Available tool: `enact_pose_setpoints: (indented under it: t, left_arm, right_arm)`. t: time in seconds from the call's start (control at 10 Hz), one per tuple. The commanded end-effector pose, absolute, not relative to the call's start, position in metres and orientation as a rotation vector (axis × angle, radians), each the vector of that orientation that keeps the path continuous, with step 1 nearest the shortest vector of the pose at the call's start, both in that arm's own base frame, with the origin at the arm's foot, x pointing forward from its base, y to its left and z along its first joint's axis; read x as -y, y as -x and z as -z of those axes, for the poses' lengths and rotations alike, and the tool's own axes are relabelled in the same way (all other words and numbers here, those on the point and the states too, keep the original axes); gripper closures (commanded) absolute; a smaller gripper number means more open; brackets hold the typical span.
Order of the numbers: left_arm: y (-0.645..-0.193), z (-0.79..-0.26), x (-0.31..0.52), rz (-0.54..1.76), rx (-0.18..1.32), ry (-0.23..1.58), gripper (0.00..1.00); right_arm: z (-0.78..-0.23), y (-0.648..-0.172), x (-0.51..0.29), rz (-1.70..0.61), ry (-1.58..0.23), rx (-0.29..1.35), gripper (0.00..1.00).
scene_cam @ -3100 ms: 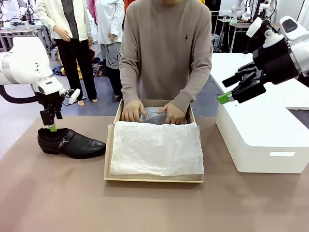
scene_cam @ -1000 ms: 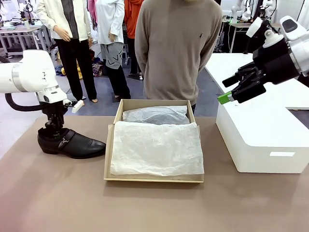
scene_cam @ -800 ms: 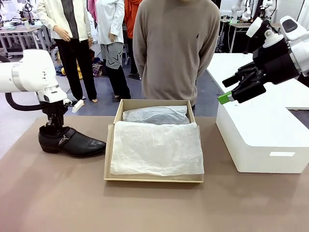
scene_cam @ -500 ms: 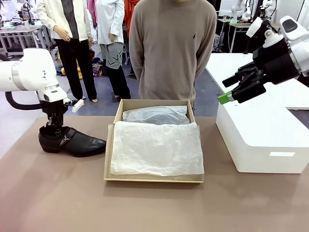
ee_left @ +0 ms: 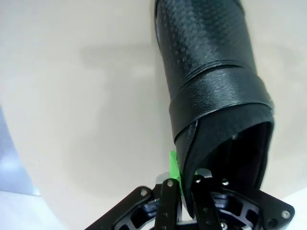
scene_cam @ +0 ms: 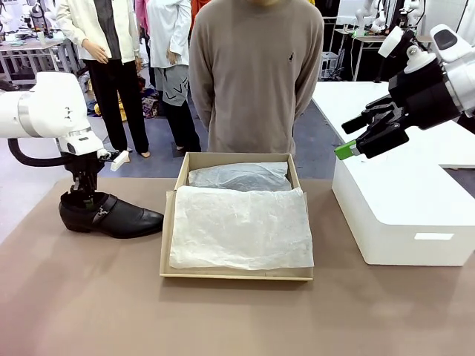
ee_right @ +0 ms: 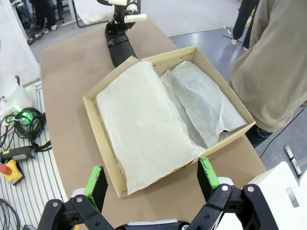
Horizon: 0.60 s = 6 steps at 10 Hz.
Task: Pack the shoes into the box.
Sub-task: Place the other shoe of the Shoes into the Shoes Box.
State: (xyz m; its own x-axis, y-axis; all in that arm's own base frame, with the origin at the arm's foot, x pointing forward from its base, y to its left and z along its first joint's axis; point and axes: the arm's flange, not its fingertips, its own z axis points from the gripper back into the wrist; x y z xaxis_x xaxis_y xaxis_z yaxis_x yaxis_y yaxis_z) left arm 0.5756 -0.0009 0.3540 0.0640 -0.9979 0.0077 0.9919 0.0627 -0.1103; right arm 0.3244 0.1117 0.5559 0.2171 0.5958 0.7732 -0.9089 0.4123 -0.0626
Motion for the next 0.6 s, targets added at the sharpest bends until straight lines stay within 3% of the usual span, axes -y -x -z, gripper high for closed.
enact_pose_setpoints:
  t: [0.0, 0.3, 0.5]
  left_arm:
    - [-0.577, -0.389, -0.007, 1.454, -0.061, 0.081, 1.00]
    - [-0.581, -0.435, -0.001, 1.346, -0.031, 0.064, 1.00]
    - [-0.578, -0.465, -0.001, 1.133, -0.022, 0.044, 1.00]
  right_arm:
    - [-0.555, -0.328, -0.112, -1.113, -0.473, 0.839, 0.00]
    - [-0.555, -0.328, -0.112, -1.113, -0.473, 0.839, 0.00]
    - [-0.555, -0.328, -0.112, -1.113, -0.473, 0.839, 0.00]
